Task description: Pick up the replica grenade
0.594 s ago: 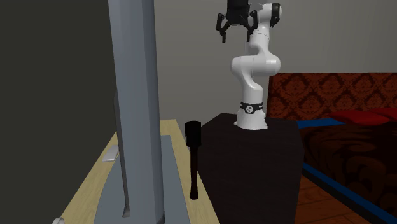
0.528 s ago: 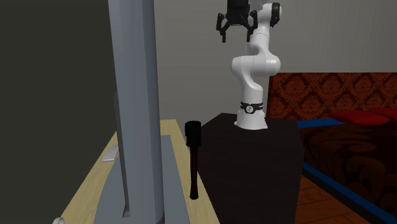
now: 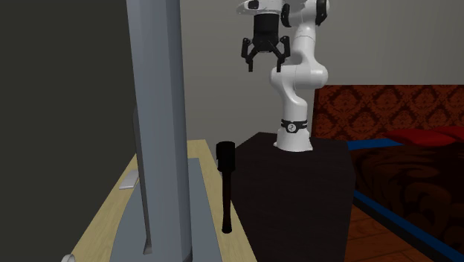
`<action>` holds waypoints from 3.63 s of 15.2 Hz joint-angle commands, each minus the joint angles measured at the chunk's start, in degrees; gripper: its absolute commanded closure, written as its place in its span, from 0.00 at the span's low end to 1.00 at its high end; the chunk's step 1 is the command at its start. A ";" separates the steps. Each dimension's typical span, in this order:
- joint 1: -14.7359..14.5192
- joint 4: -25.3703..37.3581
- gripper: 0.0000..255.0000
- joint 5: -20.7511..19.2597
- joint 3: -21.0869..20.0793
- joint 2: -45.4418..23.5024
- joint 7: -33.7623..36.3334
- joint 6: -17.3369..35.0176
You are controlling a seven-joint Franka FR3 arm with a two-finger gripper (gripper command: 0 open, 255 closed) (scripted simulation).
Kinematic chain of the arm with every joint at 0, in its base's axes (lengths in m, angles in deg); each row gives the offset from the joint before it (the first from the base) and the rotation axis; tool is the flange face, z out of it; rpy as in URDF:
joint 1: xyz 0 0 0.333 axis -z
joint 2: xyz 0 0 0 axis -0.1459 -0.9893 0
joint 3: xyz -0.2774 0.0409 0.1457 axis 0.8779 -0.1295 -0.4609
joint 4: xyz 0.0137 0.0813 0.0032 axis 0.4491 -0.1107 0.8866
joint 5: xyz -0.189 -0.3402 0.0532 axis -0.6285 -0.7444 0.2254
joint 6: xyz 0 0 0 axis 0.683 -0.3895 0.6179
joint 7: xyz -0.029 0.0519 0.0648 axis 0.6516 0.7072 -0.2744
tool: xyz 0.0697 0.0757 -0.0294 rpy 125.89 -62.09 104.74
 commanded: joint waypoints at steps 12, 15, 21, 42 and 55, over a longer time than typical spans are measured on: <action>1.51 -1.91 0.00 0.34 4.43 -22.75 0.42 29.47; 1.65 -0.10 0.00 1.59 5.32 -29.41 -0.15 35.32; 2.05 3.37 0.00 4.54 6.02 -39.26 -1.71 42.95; 2.10 2.86 1.00 5.26 5.93 -41.59 -2.18 45.75; 1.98 5.28 1.00 3.25 6.06 -34.26 -0.88 36.12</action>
